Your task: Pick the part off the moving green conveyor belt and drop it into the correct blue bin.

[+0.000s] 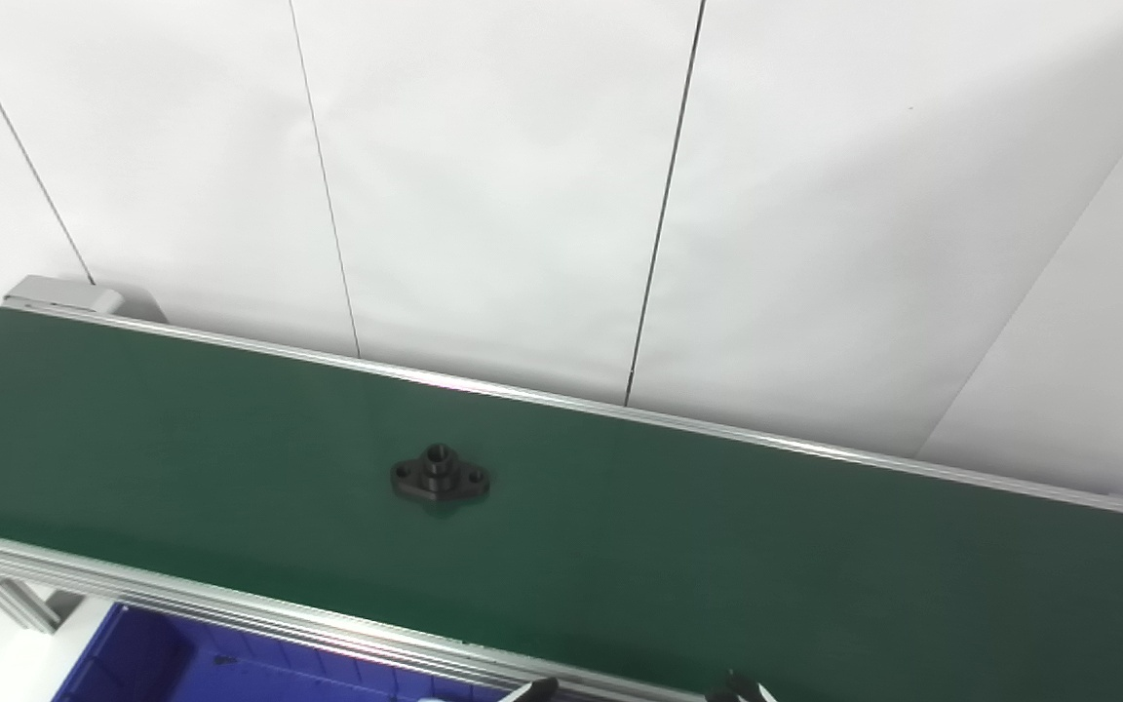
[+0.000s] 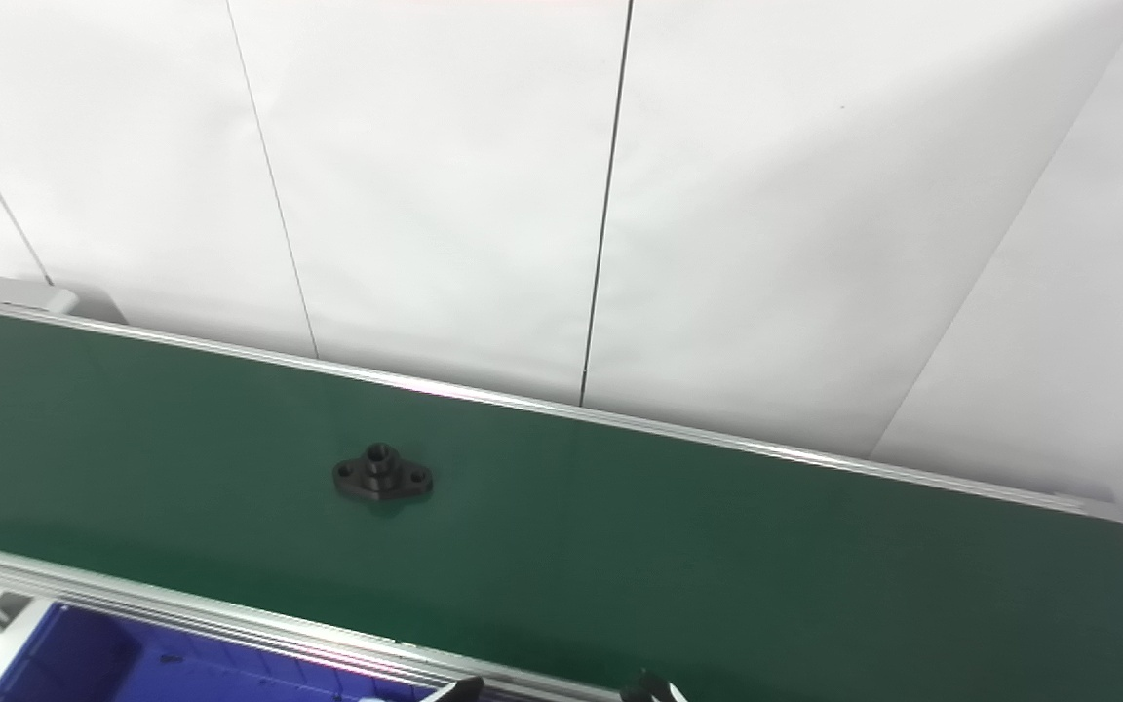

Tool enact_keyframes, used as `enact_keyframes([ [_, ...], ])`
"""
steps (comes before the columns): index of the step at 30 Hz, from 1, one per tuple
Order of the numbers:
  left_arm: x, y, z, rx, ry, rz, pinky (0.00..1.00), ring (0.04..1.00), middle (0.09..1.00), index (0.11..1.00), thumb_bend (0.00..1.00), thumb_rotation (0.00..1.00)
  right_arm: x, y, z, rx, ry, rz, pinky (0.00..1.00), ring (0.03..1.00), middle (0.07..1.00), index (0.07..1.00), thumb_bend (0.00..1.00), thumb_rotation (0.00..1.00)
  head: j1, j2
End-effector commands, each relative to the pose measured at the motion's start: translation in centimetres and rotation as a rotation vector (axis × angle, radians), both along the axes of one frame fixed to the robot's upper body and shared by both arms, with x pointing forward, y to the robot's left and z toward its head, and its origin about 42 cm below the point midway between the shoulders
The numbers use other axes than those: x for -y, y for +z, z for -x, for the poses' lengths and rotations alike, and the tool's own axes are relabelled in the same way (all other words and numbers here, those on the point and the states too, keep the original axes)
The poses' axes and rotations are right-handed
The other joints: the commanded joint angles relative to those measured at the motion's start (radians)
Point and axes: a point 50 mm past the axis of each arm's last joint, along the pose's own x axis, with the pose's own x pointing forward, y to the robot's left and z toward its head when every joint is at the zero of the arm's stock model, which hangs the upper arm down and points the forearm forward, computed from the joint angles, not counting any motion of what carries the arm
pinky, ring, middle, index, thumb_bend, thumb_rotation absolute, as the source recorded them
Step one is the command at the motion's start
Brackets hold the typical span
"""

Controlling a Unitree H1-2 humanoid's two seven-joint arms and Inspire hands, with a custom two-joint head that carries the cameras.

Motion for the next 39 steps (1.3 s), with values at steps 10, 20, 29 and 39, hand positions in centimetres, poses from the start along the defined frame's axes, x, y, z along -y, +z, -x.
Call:
enact_keyframes([
  [10,-0.4,0.4,-0.8,0.033,-0.017,-0.010,0.86,0.924,0.928,0.918,0.72,0.75,1.5,4.4,-7.7,0.296,-0.077,0.257,0.67,0.822,0.878,0.894,0.95,0.63,-0.015,0.015],
  [20,-0.6,0.5,-1.1,0.024,-0.018,0.004,0.86,0.920,0.936,0.921,0.71,0.73,2.0,5.1,-12.9,0.383,-0.078,0.426,0.69,0.814,0.888,0.914,0.92,0.61,-0.020,0.019],
  [29,-0.7,0.5,-0.9,0.013,-0.025,0.009,0.88,0.928,0.930,0.923,0.72,0.74,0.9,6.3,-16.7,0.365,-0.073,0.595,0.62,0.763,0.860,0.910,0.93,0.60,-0.023,0.025],
  [39,-0.4,0.6,-0.8,0.015,-0.021,0.010,0.88,0.917,0.913,0.922,0.71,0.73,-1.0,7.2,-21.0,0.315,-0.016,0.744,0.63,0.767,0.842,0.914,0.95,0.53,-0.018,0.027],
])
